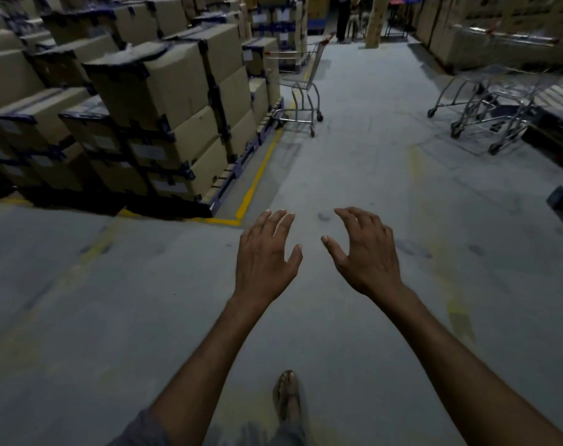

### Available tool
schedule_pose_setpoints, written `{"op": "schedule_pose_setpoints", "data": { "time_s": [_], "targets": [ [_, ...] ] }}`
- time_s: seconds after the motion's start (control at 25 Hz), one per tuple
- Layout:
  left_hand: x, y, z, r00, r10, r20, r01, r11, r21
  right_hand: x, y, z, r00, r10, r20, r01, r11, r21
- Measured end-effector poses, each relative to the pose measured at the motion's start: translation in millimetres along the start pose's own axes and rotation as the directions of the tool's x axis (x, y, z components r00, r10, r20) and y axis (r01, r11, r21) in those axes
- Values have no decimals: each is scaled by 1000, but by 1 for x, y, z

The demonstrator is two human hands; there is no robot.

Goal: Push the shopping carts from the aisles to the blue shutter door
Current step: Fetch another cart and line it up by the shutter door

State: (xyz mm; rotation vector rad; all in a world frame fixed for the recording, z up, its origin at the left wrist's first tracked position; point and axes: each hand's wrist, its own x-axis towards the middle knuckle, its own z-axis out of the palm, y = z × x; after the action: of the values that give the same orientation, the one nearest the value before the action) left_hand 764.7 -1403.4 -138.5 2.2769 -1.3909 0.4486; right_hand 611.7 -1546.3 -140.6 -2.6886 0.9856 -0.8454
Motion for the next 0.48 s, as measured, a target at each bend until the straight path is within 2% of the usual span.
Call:
{"op": "schedule_pose_setpoints", "data": {
  "time_s": [0.28,0.48],
  "targets": [
    [170,-58,85,993,-81,88,97,976,-193,158,40,75,993,87,75,-92,994,52],
    [285,-80,136,991,-34,127,65,966,-250,262,73,107,984,174,48,-178,980,85]
  ]
}}
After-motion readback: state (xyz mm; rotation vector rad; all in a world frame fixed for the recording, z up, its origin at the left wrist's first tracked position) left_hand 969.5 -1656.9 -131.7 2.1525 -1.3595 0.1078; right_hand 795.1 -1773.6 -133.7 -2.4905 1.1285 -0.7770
